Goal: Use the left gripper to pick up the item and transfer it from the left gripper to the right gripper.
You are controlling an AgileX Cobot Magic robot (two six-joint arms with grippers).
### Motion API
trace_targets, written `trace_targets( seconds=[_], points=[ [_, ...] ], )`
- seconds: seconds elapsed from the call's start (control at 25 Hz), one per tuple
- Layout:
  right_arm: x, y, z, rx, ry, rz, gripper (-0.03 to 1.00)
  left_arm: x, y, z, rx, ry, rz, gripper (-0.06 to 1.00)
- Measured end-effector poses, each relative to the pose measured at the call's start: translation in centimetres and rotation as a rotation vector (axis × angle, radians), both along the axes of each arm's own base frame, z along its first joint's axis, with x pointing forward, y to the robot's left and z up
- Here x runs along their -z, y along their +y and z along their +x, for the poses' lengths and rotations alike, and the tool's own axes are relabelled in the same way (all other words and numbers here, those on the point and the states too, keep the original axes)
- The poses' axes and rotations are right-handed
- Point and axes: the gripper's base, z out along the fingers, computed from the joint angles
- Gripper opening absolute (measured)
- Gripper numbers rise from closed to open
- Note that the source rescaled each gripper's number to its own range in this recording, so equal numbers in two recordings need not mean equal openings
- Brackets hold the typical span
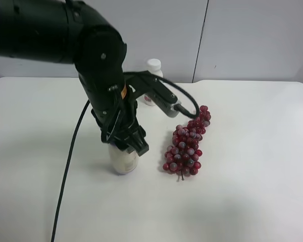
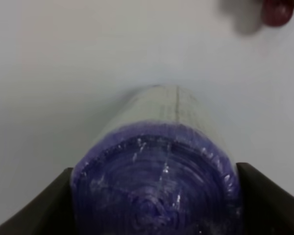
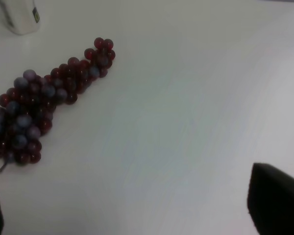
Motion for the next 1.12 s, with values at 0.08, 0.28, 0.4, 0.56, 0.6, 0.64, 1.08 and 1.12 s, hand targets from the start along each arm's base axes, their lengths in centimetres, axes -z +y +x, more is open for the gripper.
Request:
trace_targets(
  seconds=[0.08,0.28,0.4,0.56,0.6,0.64,1.08,1.12],
  points=[
    [0.0,0.0,0.0,0.000,0.000,0.000,1.00,-2.0,-0.3,0.2,-0.013,-0.008,-0.017,0.01],
    [0.0,0.0,0.0,0.000,0.000,0.000,1.00,-5.5,-1.2,0.1,-0.018,0.032,-0.094,0.01],
    [0.0,0.0,0.0,0.000,0.000,0.000,1.00,-6.8,-1.7,-0.3,0.011,0.070,-0.153,0.01],
    [0.0,0.0,0.0,0.000,0.000,0.000,1.00,-7.4,-2.1,-1.0,0.045,0.123,-0.206,0.01],
    [0.0,0.0,0.0,0.000,0.000,0.000,1.00,-7.4,-2.1,-1.1,0.051,0.137,-0.212,0.01],
    [0.0,0.0,0.0,0.000,0.000,0.000,1.00,-7.4,-2.2,-1.2,0.060,0.146,-0.217,0.01],
    [0.0,0.0,0.0,0.000,0.000,0.000,1.00,-7.5,-2.5,-1.5,0.123,0.165,-0.235,0.01],
    [0.0,0.0,0.0,0.000,0.000,0.000,1.00,-7.5,-2.5,-1.5,0.128,0.164,-0.234,0.01]
  ],
)
